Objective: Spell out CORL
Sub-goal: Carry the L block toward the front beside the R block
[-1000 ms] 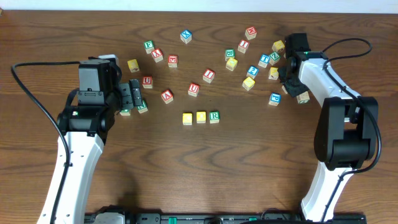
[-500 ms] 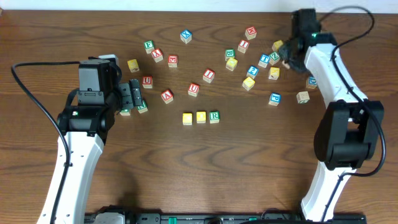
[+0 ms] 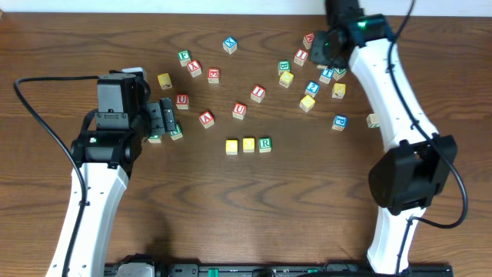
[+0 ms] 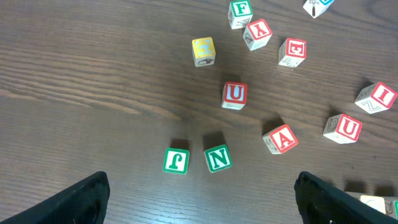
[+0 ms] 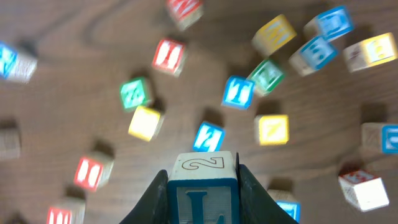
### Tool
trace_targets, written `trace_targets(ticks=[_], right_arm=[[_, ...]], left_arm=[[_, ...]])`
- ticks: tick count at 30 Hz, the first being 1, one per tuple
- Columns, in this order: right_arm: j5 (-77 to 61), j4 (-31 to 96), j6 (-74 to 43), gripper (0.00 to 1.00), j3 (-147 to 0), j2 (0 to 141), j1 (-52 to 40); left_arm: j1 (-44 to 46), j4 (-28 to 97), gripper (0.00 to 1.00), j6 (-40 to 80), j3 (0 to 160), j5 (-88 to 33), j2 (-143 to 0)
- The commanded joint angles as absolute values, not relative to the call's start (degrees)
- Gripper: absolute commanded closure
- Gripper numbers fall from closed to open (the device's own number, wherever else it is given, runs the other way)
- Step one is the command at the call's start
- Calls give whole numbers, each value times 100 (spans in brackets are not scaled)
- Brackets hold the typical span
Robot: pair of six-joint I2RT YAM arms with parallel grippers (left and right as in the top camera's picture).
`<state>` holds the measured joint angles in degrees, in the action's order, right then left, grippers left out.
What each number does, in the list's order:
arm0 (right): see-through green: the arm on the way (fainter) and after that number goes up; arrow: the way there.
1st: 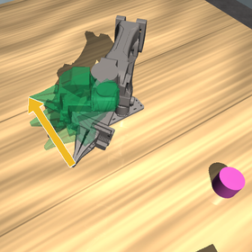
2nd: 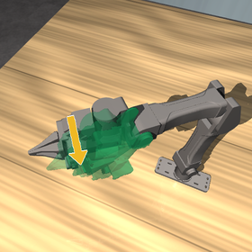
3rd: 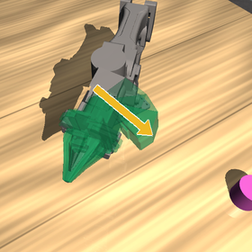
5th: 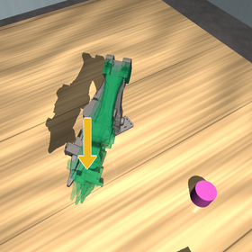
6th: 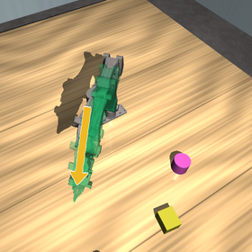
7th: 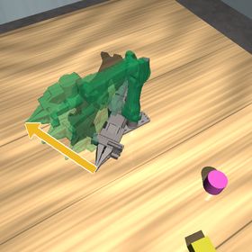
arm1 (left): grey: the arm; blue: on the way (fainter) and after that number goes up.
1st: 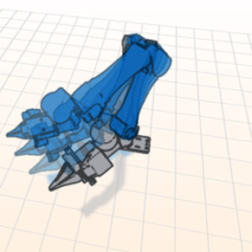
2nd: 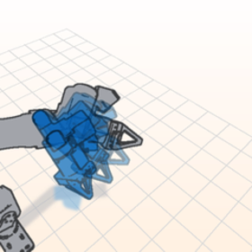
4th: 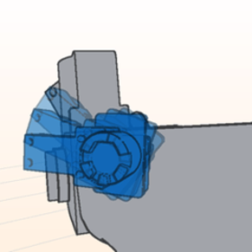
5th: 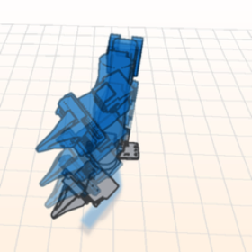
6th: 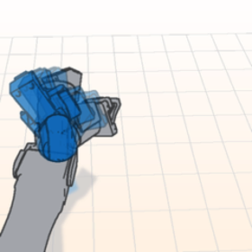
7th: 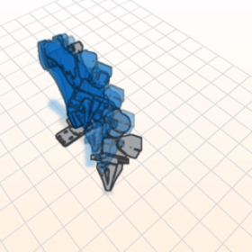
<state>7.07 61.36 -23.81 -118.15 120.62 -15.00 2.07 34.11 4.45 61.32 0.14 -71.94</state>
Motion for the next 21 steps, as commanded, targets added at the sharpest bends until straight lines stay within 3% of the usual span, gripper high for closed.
trace_targets(ticks=[1, 13, 21], right_arm=[[692, 6436, -2049, 89, -11935, 12140, -1855], [1168, 6875, -2075, 92, -11636, 12145, -2838], [1164, 6431, -2226, 93, -10737, 12149, -2836]], left_arm=[[189, 3411, 7, 429, 6134, 62, -7225], [189, 3411, 7, 429, 6134, 62, -7225], [189, 3411, 6, 429, 6134, 62, -7225]])
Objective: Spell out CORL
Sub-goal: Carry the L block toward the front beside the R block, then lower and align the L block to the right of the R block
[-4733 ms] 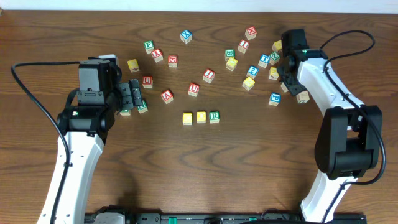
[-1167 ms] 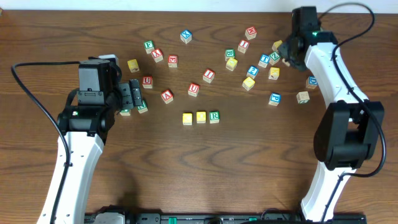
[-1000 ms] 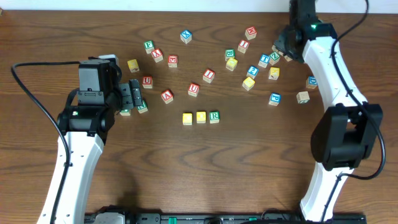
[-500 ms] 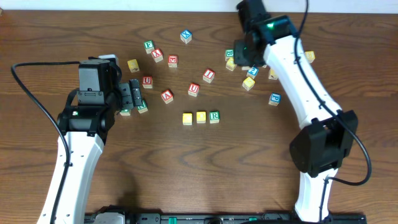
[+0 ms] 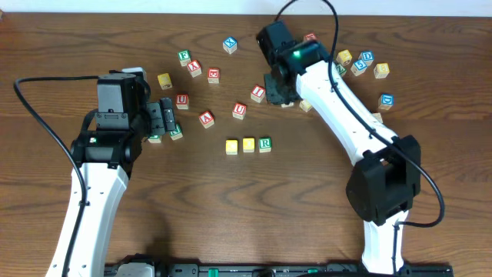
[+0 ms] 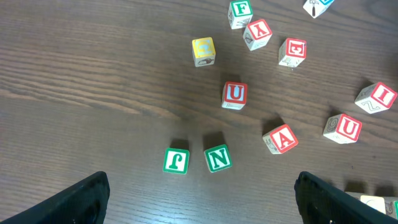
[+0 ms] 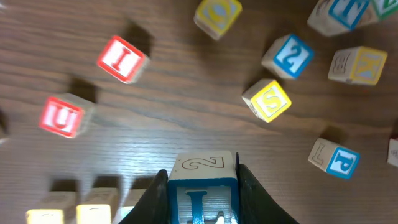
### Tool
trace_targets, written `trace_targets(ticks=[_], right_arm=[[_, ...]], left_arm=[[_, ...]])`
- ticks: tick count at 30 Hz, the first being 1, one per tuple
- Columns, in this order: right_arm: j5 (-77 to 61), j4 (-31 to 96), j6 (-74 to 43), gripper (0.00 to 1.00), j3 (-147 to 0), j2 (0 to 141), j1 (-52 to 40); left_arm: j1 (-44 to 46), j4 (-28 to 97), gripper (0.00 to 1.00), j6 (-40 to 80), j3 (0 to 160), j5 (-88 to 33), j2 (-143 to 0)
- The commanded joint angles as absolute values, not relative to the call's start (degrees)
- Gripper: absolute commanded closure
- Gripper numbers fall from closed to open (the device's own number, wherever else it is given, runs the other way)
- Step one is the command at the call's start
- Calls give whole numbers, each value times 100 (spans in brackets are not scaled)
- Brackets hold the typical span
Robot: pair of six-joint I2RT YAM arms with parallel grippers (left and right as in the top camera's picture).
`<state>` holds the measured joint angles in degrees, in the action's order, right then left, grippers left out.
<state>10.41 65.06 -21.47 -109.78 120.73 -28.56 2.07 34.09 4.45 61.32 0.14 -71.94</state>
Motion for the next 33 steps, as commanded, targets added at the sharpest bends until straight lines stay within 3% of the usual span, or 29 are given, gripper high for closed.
trace_targets(ticks=[1, 12, 33], right_arm=[[1155, 6344, -2228, 93, -10569, 12149, -2838], [816, 5837, -2421, 92, -9474, 12154, -2860], [646, 5780, -2484, 95, -9144, 12154, -3299]], left_arm=[[189, 3411, 6, 429, 6134, 62, -7225], [189, 3411, 6, 429, 6134, 62, -7225], [189, 3411, 7, 429, 6134, 62, -7225]])
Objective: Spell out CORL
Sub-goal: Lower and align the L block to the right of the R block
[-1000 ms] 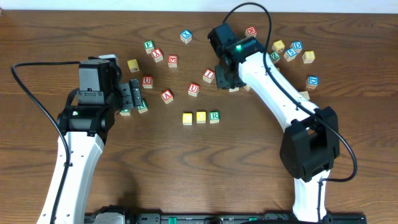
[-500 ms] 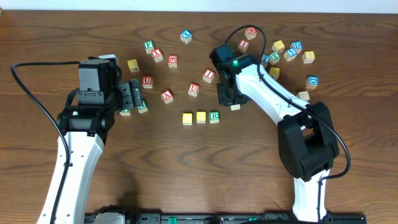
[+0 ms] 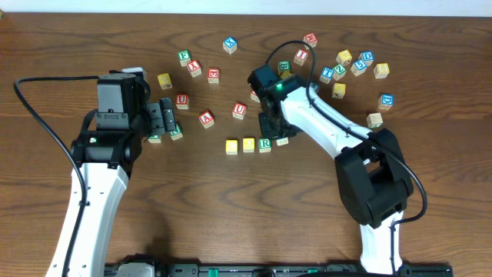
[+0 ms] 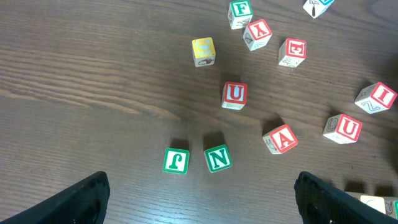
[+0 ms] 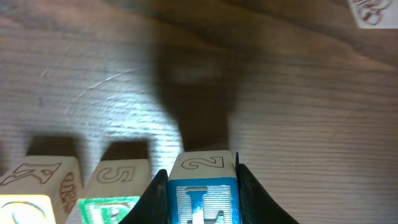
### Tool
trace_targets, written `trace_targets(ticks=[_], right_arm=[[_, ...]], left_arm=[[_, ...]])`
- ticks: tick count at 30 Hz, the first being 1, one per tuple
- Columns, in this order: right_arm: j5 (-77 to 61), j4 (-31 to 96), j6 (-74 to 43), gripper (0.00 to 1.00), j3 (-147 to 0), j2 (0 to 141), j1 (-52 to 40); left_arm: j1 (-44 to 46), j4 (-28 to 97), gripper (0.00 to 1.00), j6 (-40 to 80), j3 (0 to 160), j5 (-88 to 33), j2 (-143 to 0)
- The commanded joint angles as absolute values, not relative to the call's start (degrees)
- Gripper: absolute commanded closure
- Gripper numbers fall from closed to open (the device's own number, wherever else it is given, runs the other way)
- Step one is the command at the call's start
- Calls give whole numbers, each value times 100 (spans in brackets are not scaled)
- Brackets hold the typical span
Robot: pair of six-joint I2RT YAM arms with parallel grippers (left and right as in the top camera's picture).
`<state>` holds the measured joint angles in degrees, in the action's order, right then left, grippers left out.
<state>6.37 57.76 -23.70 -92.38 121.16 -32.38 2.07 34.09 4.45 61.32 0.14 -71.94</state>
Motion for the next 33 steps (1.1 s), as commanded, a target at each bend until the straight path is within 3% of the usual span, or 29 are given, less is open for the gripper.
trace_targets(ticks=[1, 33], right_arm=[[646, 5782, -2488, 95, -9115, 12154, -3301], [316, 5457, -3022, 92, -8750, 12154, -3299]], left_arm=[[189, 3411, 6, 429, 6134, 62, -7225], [189, 3411, 6, 429, 6134, 62, -7225]])
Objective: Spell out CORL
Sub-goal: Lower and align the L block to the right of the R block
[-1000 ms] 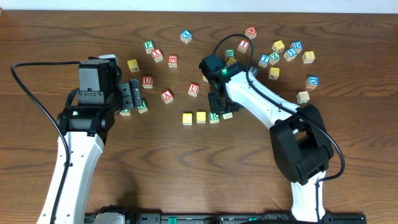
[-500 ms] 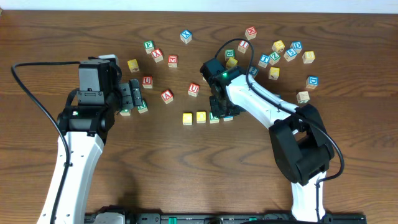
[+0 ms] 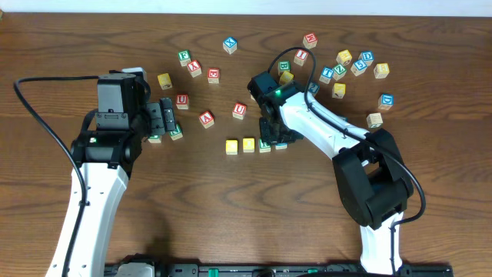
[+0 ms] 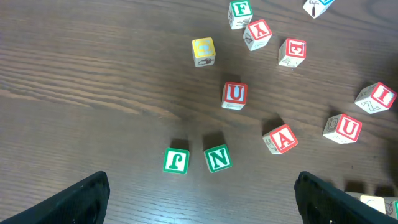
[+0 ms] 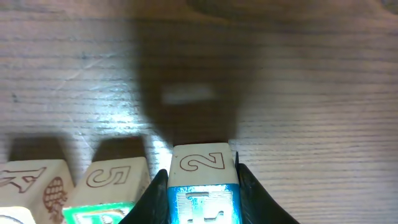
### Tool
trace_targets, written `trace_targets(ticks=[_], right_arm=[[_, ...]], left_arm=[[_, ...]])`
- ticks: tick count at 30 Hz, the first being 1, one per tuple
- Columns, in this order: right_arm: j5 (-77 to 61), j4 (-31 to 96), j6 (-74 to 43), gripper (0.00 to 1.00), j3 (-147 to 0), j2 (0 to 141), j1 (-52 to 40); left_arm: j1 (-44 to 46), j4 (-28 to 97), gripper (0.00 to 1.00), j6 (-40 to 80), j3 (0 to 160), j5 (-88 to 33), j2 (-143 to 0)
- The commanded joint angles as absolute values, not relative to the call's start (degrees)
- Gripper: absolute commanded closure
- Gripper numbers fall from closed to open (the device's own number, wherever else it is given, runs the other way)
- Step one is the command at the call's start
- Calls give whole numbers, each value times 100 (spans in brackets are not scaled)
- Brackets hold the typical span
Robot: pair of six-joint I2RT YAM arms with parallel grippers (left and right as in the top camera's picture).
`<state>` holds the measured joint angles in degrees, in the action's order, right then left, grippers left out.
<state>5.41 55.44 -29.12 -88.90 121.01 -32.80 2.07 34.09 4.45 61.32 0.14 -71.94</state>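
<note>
A row of blocks lies mid-table: two yellow blocks [image 3: 231, 146] [image 3: 248, 145], then a green block [image 3: 264, 144] partly under my right arm. My right gripper [image 3: 278, 138] is shut on a blue L block [image 5: 200, 193] with a "2" on its far face. The L block is low at the row's right end, right beside the green block [image 5: 102, 202], which shows a "5". Whether the L block touches the table is hidden. My left gripper [image 3: 164, 117] hangs open over green J [image 4: 176, 160] and N [image 4: 217, 158] blocks.
Loose blocks lie scattered behind the row: red U [image 4: 234, 94], red A [image 4: 280, 138], another red U [image 3: 240, 111], a yellow block [image 3: 164, 80], and a cluster at the back right [image 3: 361, 65]. A blue block [image 3: 385, 100] and a plain one [image 3: 373, 120] lie right.
My right gripper has sunk lower with the L block, which now stands closer to the table and beside the green block. It stays shut. The left arm has not moved.
My right gripper held the L block high over the back-right cluster. Then it was over the loose blocks behind the row. Then it was at the right end of the row beside the green R, and now it is lower there. The left arm stayed still.
</note>
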Motion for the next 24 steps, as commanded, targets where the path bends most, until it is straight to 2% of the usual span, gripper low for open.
trace_targets(ticks=[1, 13, 19, 24], right_arm=[[296, 5443, -3022, 92, -8750, 12154, -3299], [281, 5468, -3015, 91, -8750, 12154, -3299], [285, 5461, -3017, 77, -8750, 12154, -3295], [285, 5463, -3015, 70, -8750, 12154, -3295]], left_arm=[[189, 3411, 6, 429, 6134, 62, -7225], [189, 3411, 7, 429, 6134, 62, -7225], [189, 3411, 7, 429, 6134, 62, -7225], [189, 3411, 6, 429, 6134, 62, -7225]])
